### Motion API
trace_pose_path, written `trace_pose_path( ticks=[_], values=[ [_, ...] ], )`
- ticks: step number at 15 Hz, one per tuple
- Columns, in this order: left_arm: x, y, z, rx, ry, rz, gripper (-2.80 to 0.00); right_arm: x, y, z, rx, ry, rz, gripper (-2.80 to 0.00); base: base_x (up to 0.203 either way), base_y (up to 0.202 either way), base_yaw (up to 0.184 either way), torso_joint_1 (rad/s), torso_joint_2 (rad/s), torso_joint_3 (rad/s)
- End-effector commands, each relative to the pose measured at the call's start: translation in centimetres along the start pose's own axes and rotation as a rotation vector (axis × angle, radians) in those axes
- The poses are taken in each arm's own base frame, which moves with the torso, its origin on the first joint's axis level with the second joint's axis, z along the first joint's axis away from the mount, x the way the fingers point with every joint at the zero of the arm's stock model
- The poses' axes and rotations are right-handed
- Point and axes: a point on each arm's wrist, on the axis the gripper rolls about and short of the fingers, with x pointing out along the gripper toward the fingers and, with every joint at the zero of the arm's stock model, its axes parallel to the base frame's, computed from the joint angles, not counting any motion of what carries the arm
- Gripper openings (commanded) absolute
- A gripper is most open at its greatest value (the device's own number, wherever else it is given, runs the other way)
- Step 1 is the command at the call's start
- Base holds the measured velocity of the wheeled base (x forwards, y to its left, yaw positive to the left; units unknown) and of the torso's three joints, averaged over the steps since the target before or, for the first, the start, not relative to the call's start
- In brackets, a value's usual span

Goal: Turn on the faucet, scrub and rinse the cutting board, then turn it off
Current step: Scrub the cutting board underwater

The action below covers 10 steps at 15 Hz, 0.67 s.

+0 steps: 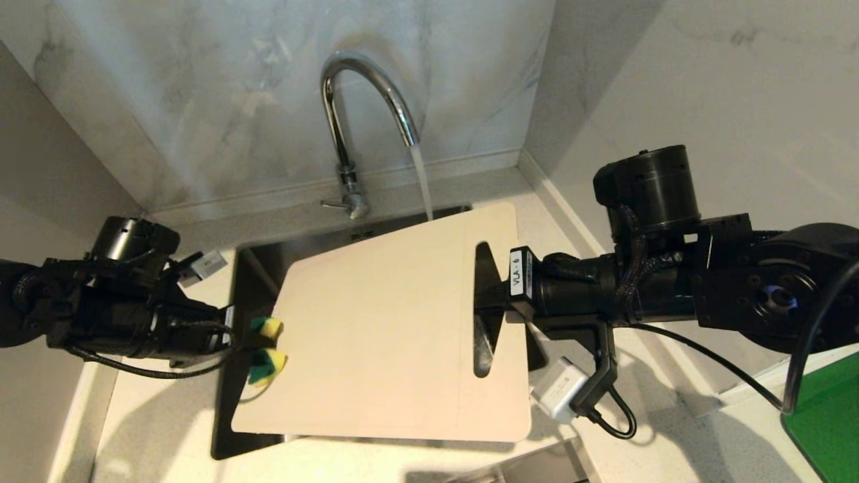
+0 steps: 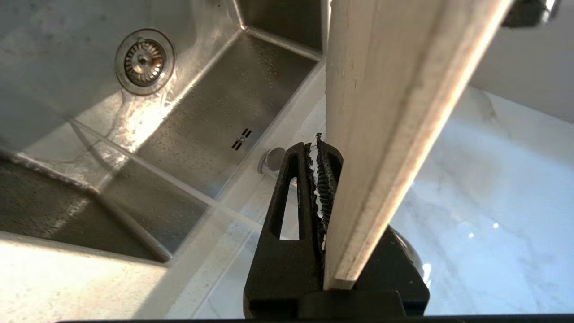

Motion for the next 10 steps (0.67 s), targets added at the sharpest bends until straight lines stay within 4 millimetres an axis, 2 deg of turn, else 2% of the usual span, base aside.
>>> trace_pose_path(
  ticks=[1,4,6,8,10],
  values=[
    [-0.7,1.6,0.5,-0.025,-0.030,0.026,-2.80,0.0,0.0,0.0,-0.013,-0.001,-0.004,-2.80,0.000,0.000,0.000,0.000,0.00,0.000],
    [-2.3,0.4,1.7,0.002,-0.088,-0.018,-2.80,0.1,0.0,0.0,-0.011,-0.002,-0.003,-2.80,0.000,0.000,0.000,0.000,0.00,0.000],
    [-3.7,-1.6,2.6,0.018,-0.112,-0.064,-2.80,0.0,0.0,0.0,-0.011,-0.002,-0.003,-2.80,0.000,0.000,0.000,0.000,0.00,0.000],
    [-5.7,-4.7,3.9,0.023,-0.137,-0.127,-2.80,0.1,0.1,0.0,-0.009,-0.004,-0.001,-2.80,0.000,0.000,0.000,0.000,0.00,0.000],
    [-8.4,-9.1,5.3,0.048,-0.168,-0.227,-2.80,0.5,0.3,-0.1,-0.009,-0.004,0.001,-2.80,0.000,0.000,0.000,0.000,0.00,0.000]
  ],
)
